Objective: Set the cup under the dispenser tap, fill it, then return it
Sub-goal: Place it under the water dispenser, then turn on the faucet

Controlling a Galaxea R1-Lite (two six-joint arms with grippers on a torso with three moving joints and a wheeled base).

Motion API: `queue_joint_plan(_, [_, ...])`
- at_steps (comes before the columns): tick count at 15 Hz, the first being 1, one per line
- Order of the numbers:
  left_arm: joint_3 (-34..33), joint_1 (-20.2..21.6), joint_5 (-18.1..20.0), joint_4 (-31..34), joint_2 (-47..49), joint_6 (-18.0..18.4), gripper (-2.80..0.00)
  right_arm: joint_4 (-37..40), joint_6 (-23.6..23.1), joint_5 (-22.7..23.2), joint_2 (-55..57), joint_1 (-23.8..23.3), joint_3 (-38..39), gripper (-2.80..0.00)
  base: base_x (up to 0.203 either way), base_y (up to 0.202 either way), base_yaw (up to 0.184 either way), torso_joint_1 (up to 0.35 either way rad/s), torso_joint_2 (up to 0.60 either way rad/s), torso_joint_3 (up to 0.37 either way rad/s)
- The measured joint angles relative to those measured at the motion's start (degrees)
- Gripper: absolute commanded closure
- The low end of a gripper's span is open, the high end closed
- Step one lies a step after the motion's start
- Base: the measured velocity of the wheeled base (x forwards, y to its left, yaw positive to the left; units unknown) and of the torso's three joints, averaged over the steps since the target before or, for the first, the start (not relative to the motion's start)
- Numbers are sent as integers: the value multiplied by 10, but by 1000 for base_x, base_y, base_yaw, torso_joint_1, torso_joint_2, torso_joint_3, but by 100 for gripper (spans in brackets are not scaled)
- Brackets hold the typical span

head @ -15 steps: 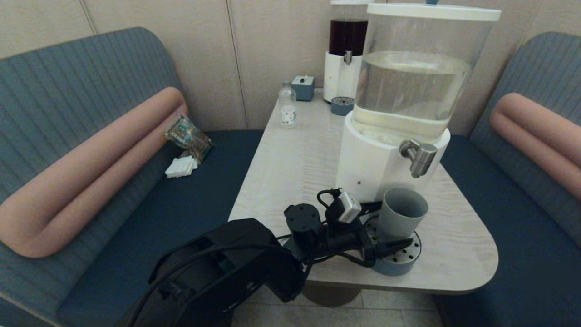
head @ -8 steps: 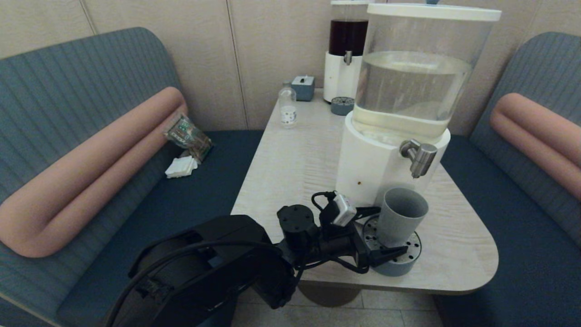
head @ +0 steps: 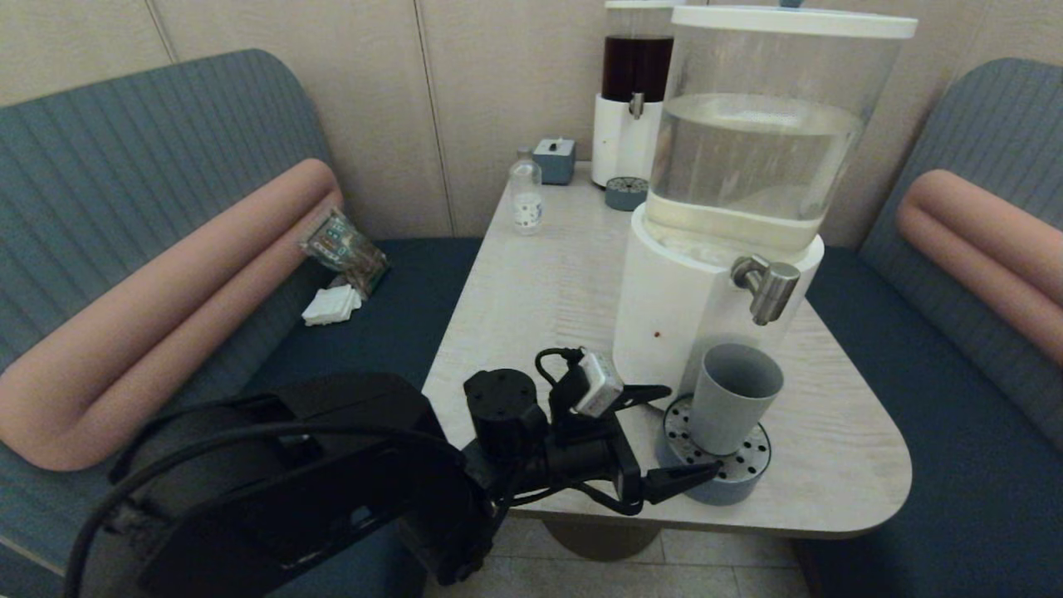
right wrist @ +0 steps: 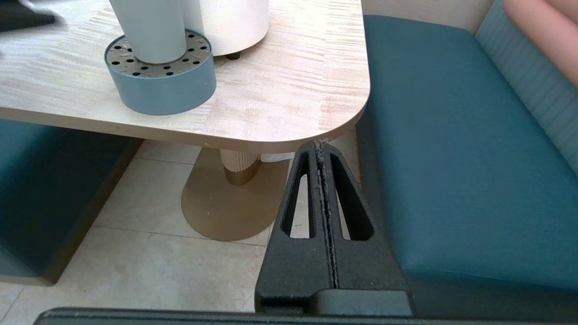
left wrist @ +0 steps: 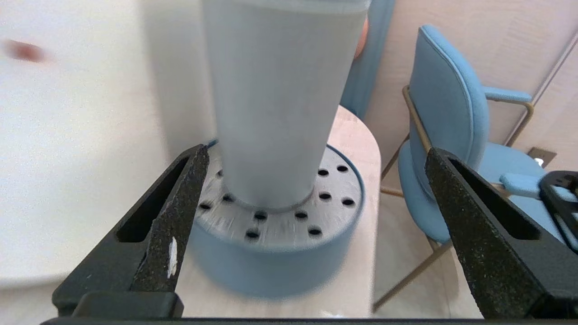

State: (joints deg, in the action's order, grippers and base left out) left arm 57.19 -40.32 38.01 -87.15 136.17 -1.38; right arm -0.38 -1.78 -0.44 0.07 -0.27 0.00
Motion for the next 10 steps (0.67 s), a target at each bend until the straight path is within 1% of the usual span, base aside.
queue_joint_plan(1, [-29,6,0,0,-26,1,-280,0,0,0,0,0,0,0,0,0,0,0,0,0])
queue_joint_plan(2, [-56,11,-2,0,-54,1,-205,0,0,0,0,0,0,0,0,0,0,0,0,0])
queue_joint_plan(3, [-85,17,-6,0,-84,1,0,0,0,0,0,0,0,0,0,0,0,0,0,0])
queue_joint_plan(5, [-142,30,-20,0,-150,-2,0,0,0,0,0,0,0,0,0,0,0,0,0,0])
queue_joint_plan(6, [-165,36,-36,0,-183,-6,0,0,0,0,0,0,0,0,0,0,0,0,0,0])
queue_joint_plan(8, [-202,47,-88,0,-253,-22,0,0,0,0,0,0,0,0,0,0,0,0,0,0])
queue_joint_plan(10, [-230,56,-153,-1,-332,-49,0,0,0,0,0,0,0,0,0,0,0,0,0,0])
